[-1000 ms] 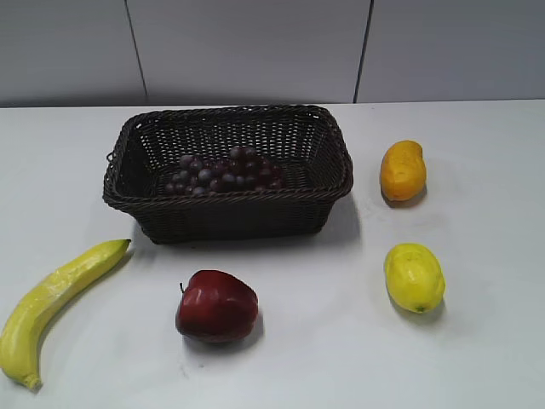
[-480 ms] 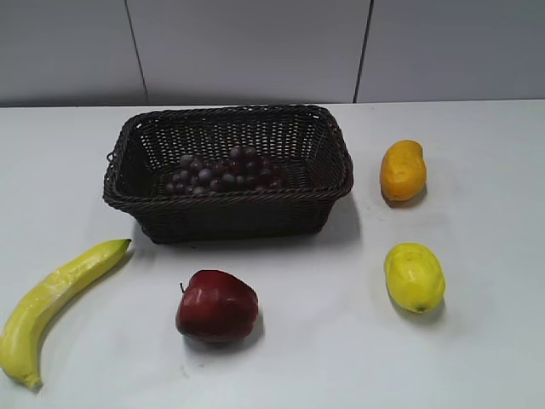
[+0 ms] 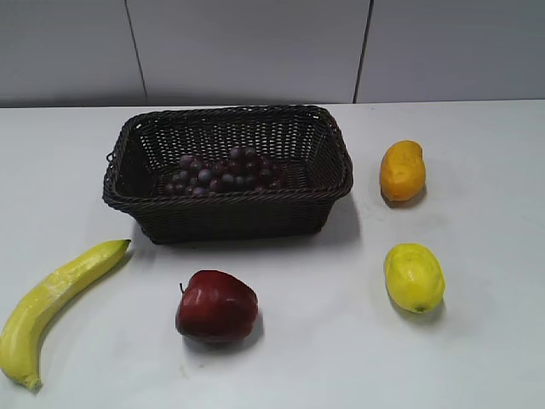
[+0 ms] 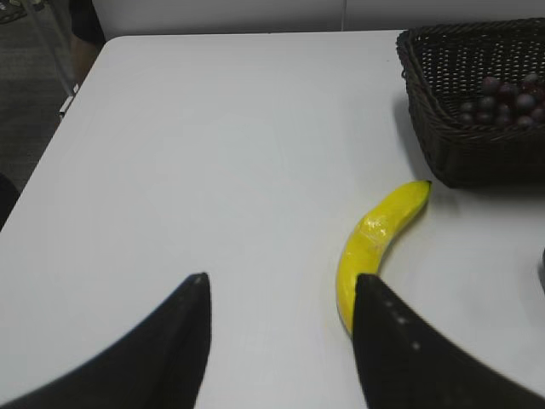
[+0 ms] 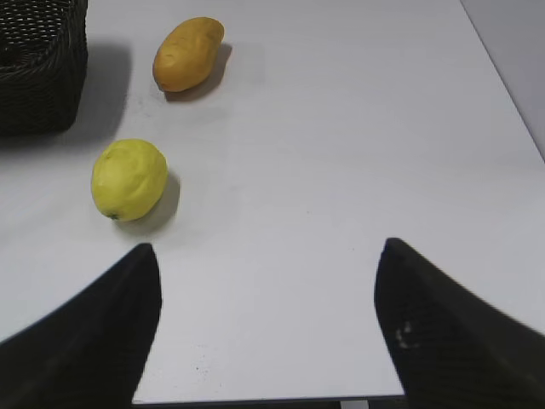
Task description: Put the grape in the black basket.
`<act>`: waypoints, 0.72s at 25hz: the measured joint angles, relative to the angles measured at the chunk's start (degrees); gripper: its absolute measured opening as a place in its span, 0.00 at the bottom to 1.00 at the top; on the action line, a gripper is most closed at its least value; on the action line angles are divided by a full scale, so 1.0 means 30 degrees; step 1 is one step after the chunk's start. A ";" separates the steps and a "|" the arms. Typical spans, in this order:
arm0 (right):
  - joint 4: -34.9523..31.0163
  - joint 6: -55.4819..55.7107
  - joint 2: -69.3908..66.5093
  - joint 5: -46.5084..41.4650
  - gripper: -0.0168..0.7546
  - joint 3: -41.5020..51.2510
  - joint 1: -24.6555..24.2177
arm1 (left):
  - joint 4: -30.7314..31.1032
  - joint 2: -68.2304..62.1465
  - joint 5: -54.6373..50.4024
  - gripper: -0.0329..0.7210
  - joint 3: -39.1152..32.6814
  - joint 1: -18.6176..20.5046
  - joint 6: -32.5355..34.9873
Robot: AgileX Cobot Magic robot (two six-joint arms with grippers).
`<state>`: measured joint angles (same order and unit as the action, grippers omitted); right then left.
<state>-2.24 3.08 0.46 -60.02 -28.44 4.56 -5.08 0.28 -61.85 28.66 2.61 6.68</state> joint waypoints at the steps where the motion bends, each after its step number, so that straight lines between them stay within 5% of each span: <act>1: 0.0000 0.0000 0.0000 0.0000 0.79 0.0000 0.0000 | 0.0000 0.0000 0.0000 0.71 0.0000 -0.0202 0.0000; 6: 0.0000 0.0000 0.0000 0.0000 0.79 0.0000 0.0000 | 0.0000 0.0000 0.0000 0.68 0.0000 -0.1437 0.0000; 18: 0.0000 0.0000 0.0000 0.0000 0.79 0.0000 0.0000 | 0.0000 0.0000 0.0000 0.66 0.0000 -0.1511 0.0000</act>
<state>-2.24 3.08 0.46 -60.02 -28.44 4.56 -5.08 0.28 -61.85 28.66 -1.92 6.68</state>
